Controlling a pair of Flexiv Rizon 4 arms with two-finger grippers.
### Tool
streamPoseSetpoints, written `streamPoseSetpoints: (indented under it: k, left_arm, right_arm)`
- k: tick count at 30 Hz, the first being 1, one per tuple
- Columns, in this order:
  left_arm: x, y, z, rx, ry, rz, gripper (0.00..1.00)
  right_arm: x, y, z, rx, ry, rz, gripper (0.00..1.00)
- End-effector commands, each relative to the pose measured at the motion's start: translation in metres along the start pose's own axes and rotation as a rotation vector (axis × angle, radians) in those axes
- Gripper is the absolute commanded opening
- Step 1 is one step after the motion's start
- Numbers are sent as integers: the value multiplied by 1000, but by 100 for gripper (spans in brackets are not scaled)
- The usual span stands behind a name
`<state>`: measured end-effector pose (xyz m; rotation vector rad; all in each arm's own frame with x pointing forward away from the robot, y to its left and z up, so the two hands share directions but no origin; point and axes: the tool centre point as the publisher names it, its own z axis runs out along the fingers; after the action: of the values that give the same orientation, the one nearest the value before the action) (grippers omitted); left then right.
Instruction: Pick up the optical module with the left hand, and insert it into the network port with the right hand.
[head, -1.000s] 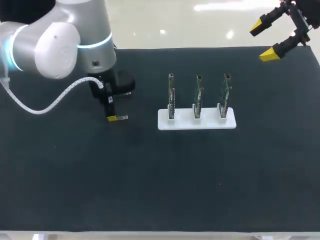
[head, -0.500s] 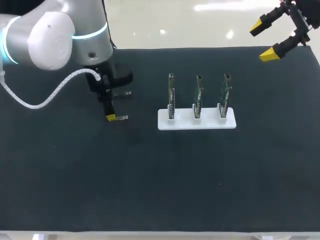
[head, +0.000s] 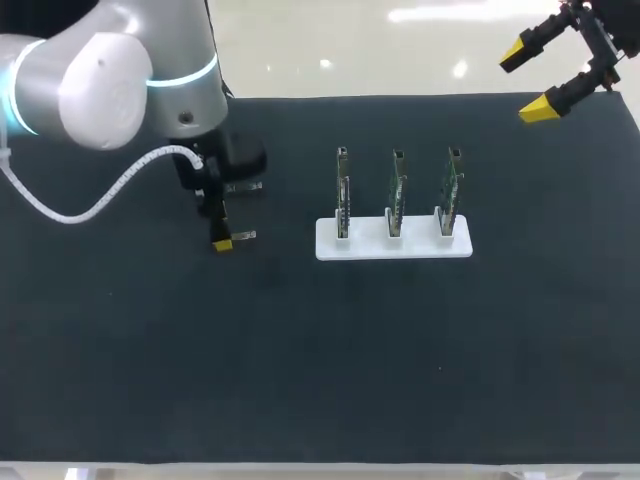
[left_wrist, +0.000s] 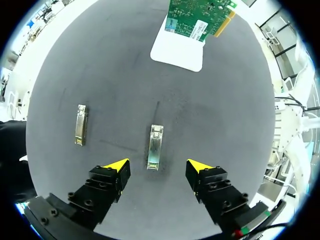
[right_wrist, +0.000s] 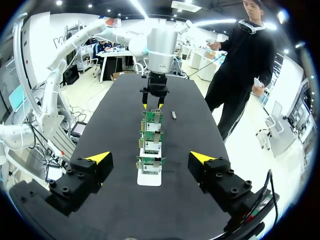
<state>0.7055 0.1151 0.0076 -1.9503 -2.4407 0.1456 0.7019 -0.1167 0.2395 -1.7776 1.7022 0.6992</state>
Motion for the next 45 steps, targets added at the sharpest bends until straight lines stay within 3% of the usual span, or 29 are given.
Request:
streamPoseSetpoints:
  k: [1,13,17,19,20,21,22,23,24,36,45]
  left_arm:
    - [-1,0,5,-2,-2,1,100]
    - [-6,4,16,-5,0,-7,100]
    - [-5,5,18,-4,3,-8,85]
    - [-4,5,20,-5,5,-8,83]
    - [-4,5,21,-6,6,-7,78]
    - [-4,5,21,-7,7,-6,53]
    - [-4,5,22,-8,7,-5,44]
    - [-3,5,22,-9,8,-4,27]
    - [-3,5,22,-9,8,-3,0]
    - [-3,5,6,-10,-18,-12,0]
    - [-1,-3,-32,3,-154,-48,0]
  right_arm:
    - [0,0,0,0,-2,-1,100]
    - [0,0,0,0,-2,-1,100]
    - [0,0,0,0,-2,-1,100]
    - [0,0,0,0,-2,-1,100]
    - [0,0,0,0,-2,-1,100]
    - [0,0,0,0,-2,-1,100]
    - [0,0,0,0,-2,-1,100]
    - [0,0,0,0,-2,-1,100]
    - [0,0,0,0,-2,-1,100]
    - [0,0,0,0,-2,-1,100]
    - [0,0,0,0,-2,-1,100]
